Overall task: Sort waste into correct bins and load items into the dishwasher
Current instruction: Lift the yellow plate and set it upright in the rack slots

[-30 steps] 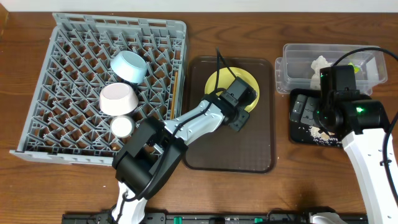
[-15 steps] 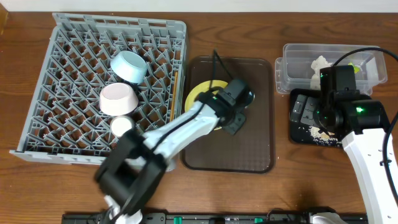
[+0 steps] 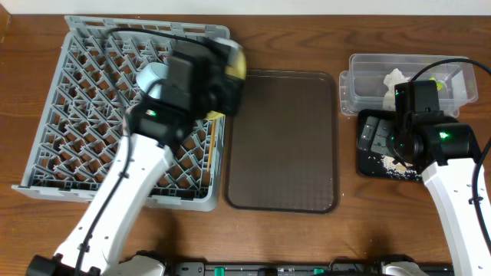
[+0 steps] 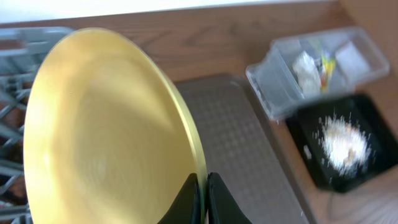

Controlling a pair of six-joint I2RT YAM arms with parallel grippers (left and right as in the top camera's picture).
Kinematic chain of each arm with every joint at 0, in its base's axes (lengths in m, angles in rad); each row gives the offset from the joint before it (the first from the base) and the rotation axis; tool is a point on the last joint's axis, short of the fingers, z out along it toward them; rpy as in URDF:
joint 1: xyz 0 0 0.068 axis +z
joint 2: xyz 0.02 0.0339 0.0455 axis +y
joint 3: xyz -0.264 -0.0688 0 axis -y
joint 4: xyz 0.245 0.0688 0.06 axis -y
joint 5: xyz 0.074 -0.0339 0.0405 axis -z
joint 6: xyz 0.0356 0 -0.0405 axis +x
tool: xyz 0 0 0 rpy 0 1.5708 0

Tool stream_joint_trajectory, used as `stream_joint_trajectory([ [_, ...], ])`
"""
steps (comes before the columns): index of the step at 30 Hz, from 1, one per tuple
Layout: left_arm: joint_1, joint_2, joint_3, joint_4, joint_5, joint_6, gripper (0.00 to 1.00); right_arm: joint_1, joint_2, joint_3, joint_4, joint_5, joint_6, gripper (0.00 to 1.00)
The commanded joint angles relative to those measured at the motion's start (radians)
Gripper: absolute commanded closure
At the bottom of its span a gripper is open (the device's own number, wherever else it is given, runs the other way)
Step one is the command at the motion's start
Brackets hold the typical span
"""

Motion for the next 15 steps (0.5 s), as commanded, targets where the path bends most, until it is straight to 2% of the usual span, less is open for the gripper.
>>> stream_joint_trajectory([
  [1, 0.127, 0.011, 0.001, 0.035, 0.265, -0.077, 0.94, -0.008, 0.001, 0.001, -0.001, 0.017, 0.008, 0.01],
  [4, 0.236, 0.027, 0.001, 0.106, 0.444, -0.19, 0.94, -0.008, 0.001, 0.001, -0.001, 0.017, 0.008, 0.01],
  [7, 0.287, 0.051, 0.001, 0.154, 0.529, -0.295, 0.94, -0.008, 0.001, 0.001, -0.001, 0.01, 0.008, 0.01],
  [10, 0.312, 0.088, 0.0, 0.175, 0.538, -0.399, 0.94, -0.008, 0.001, 0.001, -0.001, 0.01, 0.008, 0.01],
  [15, 0.315, 0.165, 0.0, 0.229, 0.592, -0.486, 0.94, -0.008, 0.001, 0.001, -0.001, 0.01, 0.008, 0.01],
])
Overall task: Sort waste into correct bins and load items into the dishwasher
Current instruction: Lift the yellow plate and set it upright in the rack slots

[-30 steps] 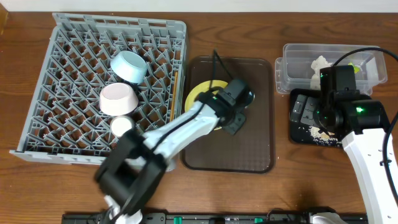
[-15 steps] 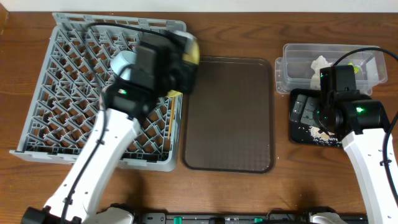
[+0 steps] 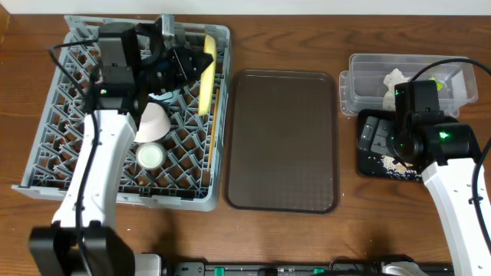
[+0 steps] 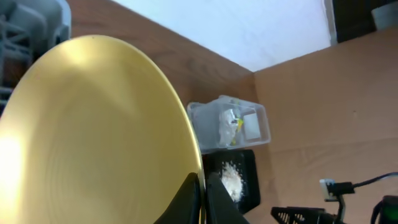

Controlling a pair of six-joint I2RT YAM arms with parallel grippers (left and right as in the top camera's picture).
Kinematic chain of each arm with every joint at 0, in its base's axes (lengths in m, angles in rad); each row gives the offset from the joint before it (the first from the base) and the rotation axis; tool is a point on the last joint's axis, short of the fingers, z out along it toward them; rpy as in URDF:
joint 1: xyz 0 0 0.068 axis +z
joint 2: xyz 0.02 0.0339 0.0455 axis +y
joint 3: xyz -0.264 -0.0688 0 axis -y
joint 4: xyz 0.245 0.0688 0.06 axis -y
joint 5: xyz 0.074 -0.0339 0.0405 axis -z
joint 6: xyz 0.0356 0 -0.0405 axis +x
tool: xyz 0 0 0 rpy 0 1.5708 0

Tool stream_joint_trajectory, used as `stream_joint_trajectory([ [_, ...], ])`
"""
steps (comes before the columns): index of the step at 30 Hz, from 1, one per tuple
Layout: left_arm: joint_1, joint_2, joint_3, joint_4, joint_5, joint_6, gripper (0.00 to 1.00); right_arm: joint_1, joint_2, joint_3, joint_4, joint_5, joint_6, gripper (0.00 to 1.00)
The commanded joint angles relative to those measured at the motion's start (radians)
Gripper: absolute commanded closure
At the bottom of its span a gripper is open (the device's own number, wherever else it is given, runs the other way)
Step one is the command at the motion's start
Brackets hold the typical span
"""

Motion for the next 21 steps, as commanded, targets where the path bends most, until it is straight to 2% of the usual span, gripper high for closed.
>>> stream_joint_trajectory([
  [1, 0.006, 0.053, 0.001, 0.034, 0.077, -0.107, 0.94, -0.008, 0.001, 0.001, -0.002, 0.01, 0.009, 0.01],
  [5, 0.006, 0.095, 0.001, 0.033, 0.072, -0.115, 0.94, -0.008, 0.001, 0.001, -0.002, 0.01, 0.008, 0.01],
  [10, 0.008, 0.108, 0.0, 0.0, -0.052, 0.006, 0.92, -0.008, 0.001, 0.001, -0.005, 0.01, -0.006, 0.01],
  [14, 0.008, 0.108, 0.0, -0.112, -0.252, 0.188, 0.73, -0.008, 0.001, 0.001, -0.005, 0.01, -0.006, 0.01],
  [16, 0.008, 0.108, 0.0, -0.142, -0.283, 0.234, 0.48, -0.008, 0.001, 0.001, -0.005, 0.01, -0.006, 0.01],
  [20, 0.008, 0.08, 0.0, -0.163, -0.289, 0.238, 0.45, -0.008, 0.001, 0.001, 0.01, 0.01, -0.006, 0.01],
  [21, 0.008, 0.059, 0.0, -0.176, -0.315, 0.239, 0.4, -0.008, 0.001, 0.001, 0.026, 0.006, -0.006, 0.01],
])
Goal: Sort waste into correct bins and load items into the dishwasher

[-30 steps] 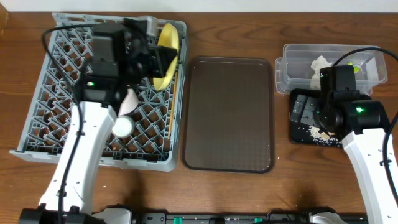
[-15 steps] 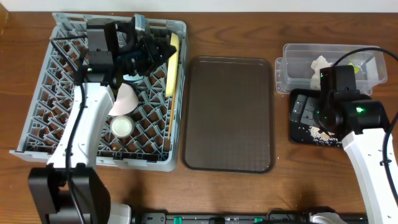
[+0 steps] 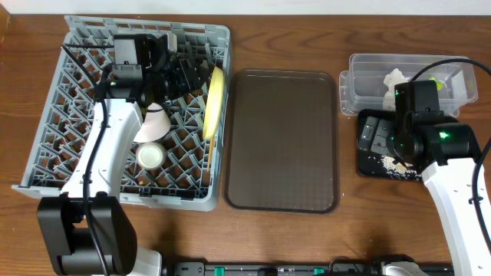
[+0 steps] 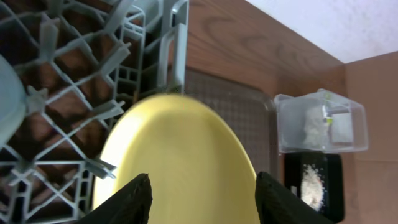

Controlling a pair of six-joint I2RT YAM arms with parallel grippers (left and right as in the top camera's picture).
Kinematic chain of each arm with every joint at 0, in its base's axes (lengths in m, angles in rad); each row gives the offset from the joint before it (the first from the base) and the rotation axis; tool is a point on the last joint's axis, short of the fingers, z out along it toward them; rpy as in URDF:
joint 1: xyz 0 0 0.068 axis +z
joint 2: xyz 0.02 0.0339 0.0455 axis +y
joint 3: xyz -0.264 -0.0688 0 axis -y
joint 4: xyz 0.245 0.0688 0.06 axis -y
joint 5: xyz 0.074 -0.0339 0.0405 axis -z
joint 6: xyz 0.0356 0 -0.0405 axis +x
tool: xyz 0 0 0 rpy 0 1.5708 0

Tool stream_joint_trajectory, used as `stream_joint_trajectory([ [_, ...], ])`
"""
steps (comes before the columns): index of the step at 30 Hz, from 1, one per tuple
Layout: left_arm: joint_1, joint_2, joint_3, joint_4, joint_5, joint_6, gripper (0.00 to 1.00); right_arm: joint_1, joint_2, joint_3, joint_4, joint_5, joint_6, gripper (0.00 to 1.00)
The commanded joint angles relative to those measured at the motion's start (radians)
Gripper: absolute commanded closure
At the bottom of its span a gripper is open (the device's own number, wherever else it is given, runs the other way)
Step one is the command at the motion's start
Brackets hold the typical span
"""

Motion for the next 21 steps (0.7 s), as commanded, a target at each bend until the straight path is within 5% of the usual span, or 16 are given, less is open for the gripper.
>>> stream_joint_trajectory([
  [1, 0.003, -0.068, 0.004, -0.043, -0.112, 0.05, 0.38, -0.007, 0.001, 0.001, 0.071, -0.017, -0.006, 0.01],
  [4, 0.003, -0.157, 0.004, -0.146, -0.326, 0.053, 0.32, -0.001, 0.001, 0.001, 0.247, -0.178, -0.095, 0.01],
  [6, 0.003, -0.198, 0.004, -0.284, -0.541, 0.051, 0.21, 0.018, 0.013, 0.001, 0.36, -0.338, -0.288, 0.01],
  [9, 0.003, -0.208, 0.004, -0.481, -0.692, 0.029, 0.16, 0.029, 0.051, 0.001, 0.387, -0.368, -0.386, 0.01],
  [14, -0.001, -0.214, 0.003, -0.753, -0.703, 0.044, 0.17, 0.027, 0.095, 0.0, 0.263, -0.368, -0.344, 0.01],
  [21, -0.073, -0.521, -0.18, -0.642, -0.701, 0.176, 0.17, 0.029, -0.079, -0.077, 0.27, -0.297, -0.259, 0.01],
])
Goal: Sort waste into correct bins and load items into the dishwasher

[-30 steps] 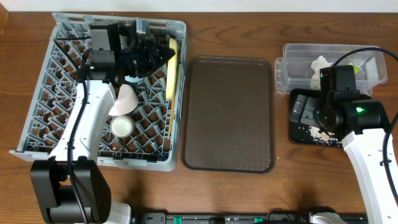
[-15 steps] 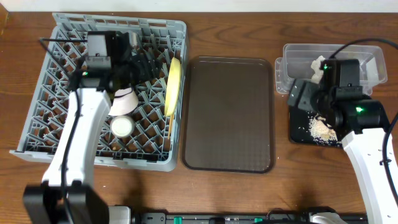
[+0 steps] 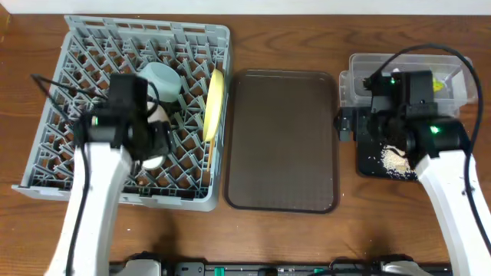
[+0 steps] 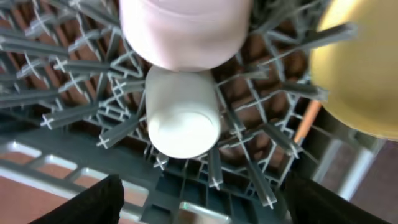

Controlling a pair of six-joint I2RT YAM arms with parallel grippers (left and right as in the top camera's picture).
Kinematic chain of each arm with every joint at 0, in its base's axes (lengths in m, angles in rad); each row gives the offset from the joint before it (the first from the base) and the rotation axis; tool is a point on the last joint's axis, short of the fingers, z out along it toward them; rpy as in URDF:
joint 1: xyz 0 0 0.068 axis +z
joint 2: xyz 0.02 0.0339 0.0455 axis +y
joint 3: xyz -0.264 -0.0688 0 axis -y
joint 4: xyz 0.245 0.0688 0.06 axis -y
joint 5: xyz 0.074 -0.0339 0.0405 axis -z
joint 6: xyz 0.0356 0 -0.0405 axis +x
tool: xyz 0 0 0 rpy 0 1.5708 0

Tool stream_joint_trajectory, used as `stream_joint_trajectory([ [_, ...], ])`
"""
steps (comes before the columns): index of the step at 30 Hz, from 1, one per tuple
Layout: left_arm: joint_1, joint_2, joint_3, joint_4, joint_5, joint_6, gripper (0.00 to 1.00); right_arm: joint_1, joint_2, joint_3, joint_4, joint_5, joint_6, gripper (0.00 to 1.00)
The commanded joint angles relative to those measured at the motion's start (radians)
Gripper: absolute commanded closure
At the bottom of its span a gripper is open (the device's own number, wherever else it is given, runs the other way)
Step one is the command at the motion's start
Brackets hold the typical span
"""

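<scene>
The yellow plate (image 3: 214,103) stands on edge in the right side of the grey dish rack (image 3: 46,146), free of any gripper; its rim shows in the left wrist view (image 4: 360,74). My left gripper (image 4: 202,208) is open, fingers wide apart, just above a white cup (image 4: 183,118) that lies in the rack beside a pink cup (image 4: 186,31). A blue-grey bowl (image 3: 161,79) sits further back in the rack. My right gripper (image 3: 347,123) is at the left edge of the black tray (image 3: 391,165); its jaws are too small to read.
A brown serving tray (image 3: 284,142) lies between the rack and the bins. The clear bin (image 3: 360,65) at the back right holds scraps of waste. Crumbs lie on the black tray. The rack's tines stand close around the cups.
My left gripper has moved from beside the standing plate toward the rack's front, over the white cup. The right arm has swung left, toward the black tray's left edge.
My left gripper held the yellow plate over the rack's right edge, then held it on edge above the rack's right side. Then the gripper was open and the plate stood in the rack. Now the gripper is over the cups, and the right arm has shifted.
</scene>
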Motion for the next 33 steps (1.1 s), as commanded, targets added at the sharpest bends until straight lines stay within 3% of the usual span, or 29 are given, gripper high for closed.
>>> stream_joint_trajectory([
  [1, -0.045, -0.263, -0.142, 0.087, -0.009, 0.107, 0.17, 0.007, -0.157, -0.105, 0.05, 0.054, 0.045, 0.01],
  [4, -0.072, -0.517, -0.265, 0.156, 0.053, 0.151, 0.16, 0.006, -0.323, -0.225, 0.073, 0.13, 0.109, 0.01],
  [5, -0.074, -0.598, -0.296, 0.166, 0.057, 0.143, 0.08, 0.005, -0.363, -0.25, 0.072, 0.148, 0.118, 0.01],
  [12, -0.074, -0.935, -0.324, 0.174, 0.057, 0.143, 0.07, 0.005, -0.526, -0.336, 0.022, 0.17, 0.119, 0.01],
  [29, -0.074, -0.97, -0.324, 0.174, 0.057, 0.143, 0.05, 0.006, -0.517, -0.337, -0.032, 0.179, 0.109, 0.01],
  [33, -0.074, -0.97, -0.324, 0.174, 0.057, 0.143, 0.05, 0.003, -0.624, -0.398, 0.084, 0.214, 0.104, 0.01],
])
